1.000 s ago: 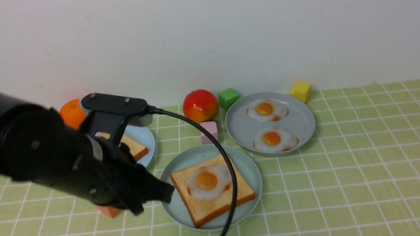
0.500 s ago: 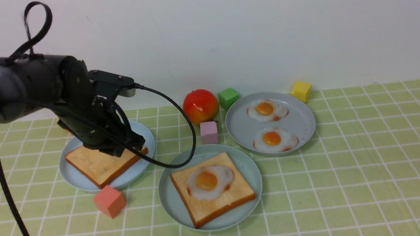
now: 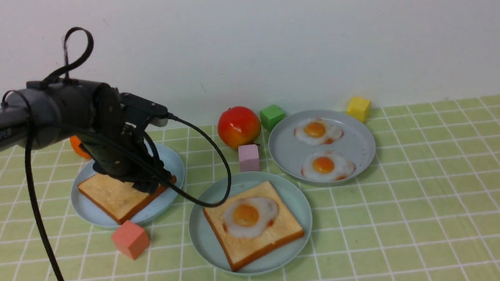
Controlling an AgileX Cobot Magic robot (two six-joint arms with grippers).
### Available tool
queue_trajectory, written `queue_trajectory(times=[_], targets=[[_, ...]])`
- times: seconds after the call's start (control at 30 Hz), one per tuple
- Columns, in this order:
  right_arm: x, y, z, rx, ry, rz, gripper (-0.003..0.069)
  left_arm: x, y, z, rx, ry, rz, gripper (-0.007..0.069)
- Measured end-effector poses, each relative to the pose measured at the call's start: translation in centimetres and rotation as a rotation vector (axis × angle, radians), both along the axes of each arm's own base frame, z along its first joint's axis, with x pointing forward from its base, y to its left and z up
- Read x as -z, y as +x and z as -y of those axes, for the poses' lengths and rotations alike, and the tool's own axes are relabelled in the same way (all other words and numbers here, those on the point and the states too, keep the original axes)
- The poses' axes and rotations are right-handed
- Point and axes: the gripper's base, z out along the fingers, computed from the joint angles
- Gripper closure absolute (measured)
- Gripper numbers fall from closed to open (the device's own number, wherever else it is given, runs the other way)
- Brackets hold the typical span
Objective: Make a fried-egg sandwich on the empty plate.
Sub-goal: Use the left arm to grab a slice of bread
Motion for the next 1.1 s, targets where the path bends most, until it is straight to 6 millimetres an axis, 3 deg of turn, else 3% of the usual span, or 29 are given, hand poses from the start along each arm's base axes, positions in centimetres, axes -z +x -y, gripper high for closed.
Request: queue_trajectory(times=[0.47, 0.83, 0.93, 1.1], targets=[[0.1, 0.0, -0.1, -0.004, 0.005, -0.007, 0.0628, 0.7, 0.3, 0.1, 0.05, 0.027, -0.01, 0.0173], [0.0, -0.1, -0.2, -0.009, 0.02, -0.016, 0.0617, -2.8, -0.8, 0.1, 0.056, -0.005, 0.013, 0.0173], [0.0, -0.1, -0.2, -0.009, 0.02, -0.016, 0.0613, -2.7, -1.0, 0.2, 0.089, -0.01, -0.009, 0.0173], [0.0, -0.1, -0.2, -0.009, 0.021, -0.016, 0.0608, -0.9, -0.7, 0.4, 0.175, 0.02, -0.039, 0.0173]])
